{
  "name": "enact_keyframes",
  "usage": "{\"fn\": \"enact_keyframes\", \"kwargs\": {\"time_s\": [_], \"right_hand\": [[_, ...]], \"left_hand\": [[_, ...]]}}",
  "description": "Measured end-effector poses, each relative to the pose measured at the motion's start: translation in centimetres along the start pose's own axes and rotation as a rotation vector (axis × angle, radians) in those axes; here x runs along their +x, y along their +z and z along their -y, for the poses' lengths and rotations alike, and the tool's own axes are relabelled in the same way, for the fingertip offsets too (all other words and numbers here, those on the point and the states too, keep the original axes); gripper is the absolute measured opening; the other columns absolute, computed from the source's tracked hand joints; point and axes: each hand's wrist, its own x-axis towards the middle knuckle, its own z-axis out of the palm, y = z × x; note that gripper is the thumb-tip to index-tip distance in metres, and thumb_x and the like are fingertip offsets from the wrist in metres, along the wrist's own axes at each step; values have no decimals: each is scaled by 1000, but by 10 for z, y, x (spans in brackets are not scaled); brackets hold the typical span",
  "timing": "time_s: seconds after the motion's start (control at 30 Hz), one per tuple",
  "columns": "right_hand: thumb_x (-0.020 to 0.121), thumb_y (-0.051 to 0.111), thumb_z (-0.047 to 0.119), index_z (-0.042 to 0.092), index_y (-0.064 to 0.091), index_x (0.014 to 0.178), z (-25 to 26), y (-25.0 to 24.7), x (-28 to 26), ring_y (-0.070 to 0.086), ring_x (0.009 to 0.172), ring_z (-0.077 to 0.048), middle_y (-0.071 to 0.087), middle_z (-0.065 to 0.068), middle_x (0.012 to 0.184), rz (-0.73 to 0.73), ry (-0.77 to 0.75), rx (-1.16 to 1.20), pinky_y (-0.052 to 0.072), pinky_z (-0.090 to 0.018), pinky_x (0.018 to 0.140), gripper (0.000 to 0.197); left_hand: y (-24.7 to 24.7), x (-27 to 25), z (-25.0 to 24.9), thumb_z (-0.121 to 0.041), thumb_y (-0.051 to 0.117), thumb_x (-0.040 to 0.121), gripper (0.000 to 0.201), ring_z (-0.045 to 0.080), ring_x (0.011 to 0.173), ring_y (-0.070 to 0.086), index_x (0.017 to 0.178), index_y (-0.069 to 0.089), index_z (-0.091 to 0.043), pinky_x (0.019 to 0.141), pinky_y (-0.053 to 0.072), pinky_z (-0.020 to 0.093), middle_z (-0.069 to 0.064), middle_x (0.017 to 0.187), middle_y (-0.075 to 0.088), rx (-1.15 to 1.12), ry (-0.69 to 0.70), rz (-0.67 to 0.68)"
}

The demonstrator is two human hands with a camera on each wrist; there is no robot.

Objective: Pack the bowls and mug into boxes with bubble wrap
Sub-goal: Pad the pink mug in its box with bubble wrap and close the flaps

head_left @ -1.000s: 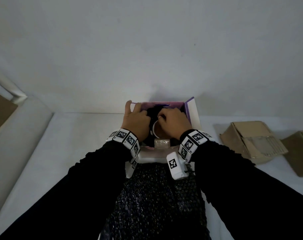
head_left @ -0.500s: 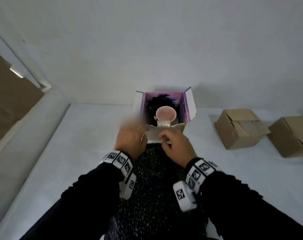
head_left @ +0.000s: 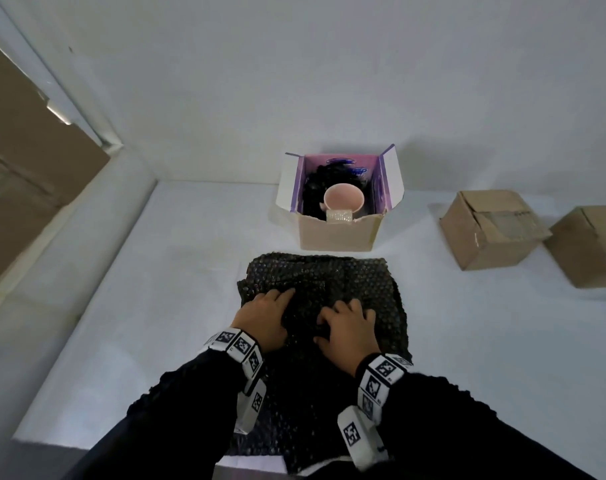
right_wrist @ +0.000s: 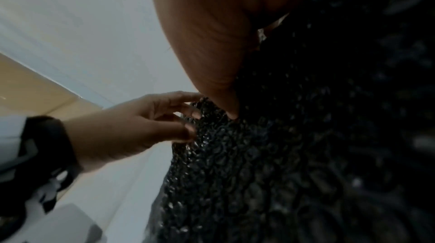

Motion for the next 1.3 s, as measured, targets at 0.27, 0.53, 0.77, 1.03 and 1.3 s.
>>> {"fn": "enact_keyframes", "kwargs": {"time_s": [0.27, 0.53, 0.77, 1.03, 1.3], "right_hand": [[89, 61, 37, 27, 70, 99, -12, -49, 13, 54, 96, -23, 70, 5, 95, -272, -212, 264, 42, -41, 87, 17], [71, 80, 41, 30, 57, 109, -35, -73, 14, 62, 92, -7, 67, 11, 100, -172, -99, 514, 49, -25, 83, 46], [95, 51, 12, 18, 47, 103, -36, -95, 31, 59, 94, -27, 64, -8, 102, -110, -3, 583, 43, -34, 81, 11], [91, 46, 32, 5, 70, 91, -26, -171, 30, 64, 76, -28, 66, -17, 86, 153, 183, 1828, 50, -35, 73, 36], [79, 64, 10, 29, 57, 93, -47, -178, 68, 60, 96, -24, 67, -5, 105, -185, 81, 871, 47, -41, 89, 24]], "left_hand": [[-27, 3, 4, -41, 79, 56, 52, 28, 118, 50, 103, 64, -26, 103, 28, 44, 2, 123, 58, 216, 317, -552], [-66, 13, -7, -24, 52, 87, 16, 28, 64, 53, 91, 37, -21, 61, 41, 34, 6, 75, 58, -122, 319, -465], [-95, 11, -15, -43, 26, 85, 36, 33, 73, 62, 120, 30, -37, 60, 49, 39, 1, 113, 56, -101, 258, -449], [-114, 12, -9, -57, 60, 82, 61, 20, 78, 64, 130, 31, -34, 64, 51, 32, -7, 125, 49, -157, 391, -493], [-153, 50, -15, -13, 40, 84, 26, 34, 61, 52, 104, 34, -28, 57, 45, 40, 7, 70, 57, -270, 266, -542]]}}
